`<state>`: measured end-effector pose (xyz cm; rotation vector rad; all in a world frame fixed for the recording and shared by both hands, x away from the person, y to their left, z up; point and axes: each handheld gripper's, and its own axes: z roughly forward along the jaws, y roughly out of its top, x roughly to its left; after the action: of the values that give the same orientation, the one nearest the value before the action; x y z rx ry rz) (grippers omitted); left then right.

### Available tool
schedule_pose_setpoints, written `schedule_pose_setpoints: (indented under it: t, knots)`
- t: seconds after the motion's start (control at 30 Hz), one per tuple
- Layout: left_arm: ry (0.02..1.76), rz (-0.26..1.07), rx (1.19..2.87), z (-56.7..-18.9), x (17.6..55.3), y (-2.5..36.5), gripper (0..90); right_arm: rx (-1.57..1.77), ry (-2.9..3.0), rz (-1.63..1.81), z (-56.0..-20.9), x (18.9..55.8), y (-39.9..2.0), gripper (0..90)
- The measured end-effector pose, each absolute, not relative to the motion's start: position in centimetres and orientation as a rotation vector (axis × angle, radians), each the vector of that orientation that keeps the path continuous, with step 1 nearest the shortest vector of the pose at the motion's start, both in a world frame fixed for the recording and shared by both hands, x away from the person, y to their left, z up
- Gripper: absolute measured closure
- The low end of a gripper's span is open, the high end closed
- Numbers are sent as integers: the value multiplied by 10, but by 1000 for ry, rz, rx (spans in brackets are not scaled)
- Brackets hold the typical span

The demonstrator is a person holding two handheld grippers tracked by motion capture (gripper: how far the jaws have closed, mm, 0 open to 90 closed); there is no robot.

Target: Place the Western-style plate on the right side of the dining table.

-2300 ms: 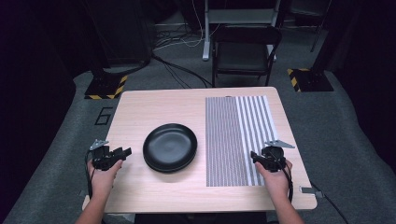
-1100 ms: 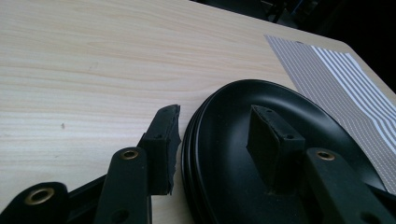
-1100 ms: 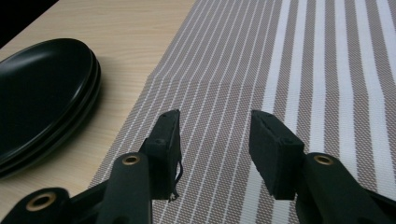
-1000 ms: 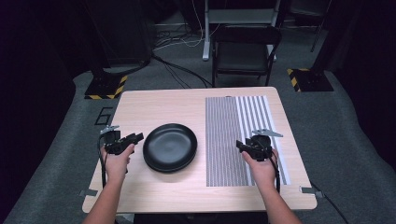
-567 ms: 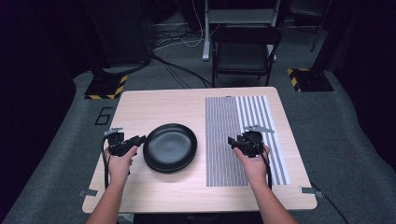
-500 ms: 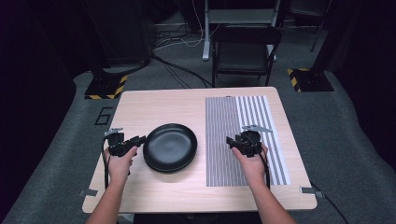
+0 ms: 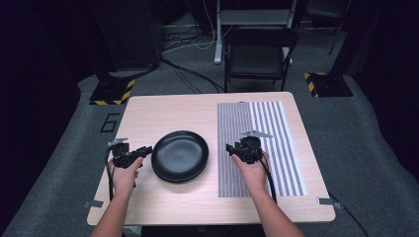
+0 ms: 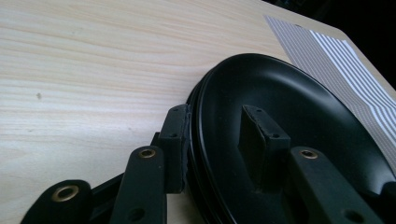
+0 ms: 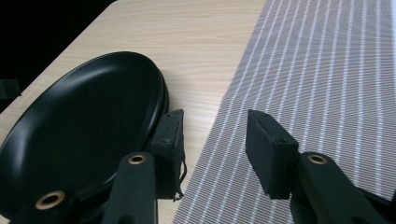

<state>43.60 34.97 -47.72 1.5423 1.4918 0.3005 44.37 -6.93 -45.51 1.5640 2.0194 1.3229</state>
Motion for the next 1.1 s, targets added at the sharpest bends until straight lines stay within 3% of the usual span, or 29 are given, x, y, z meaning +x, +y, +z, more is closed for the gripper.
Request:
schedule_pose_setpoints:
  t: [0.53, 1.1]
  knots:
    - [1537, 153, 1478, -491, 438, 354, 748, 1615, 2052, 1386, -470, 457, -37, 588]
    - [1552, 120, 1451, -501, 437, 356, 830, 1715, 2069, 1441, -481, 463, -22, 645]
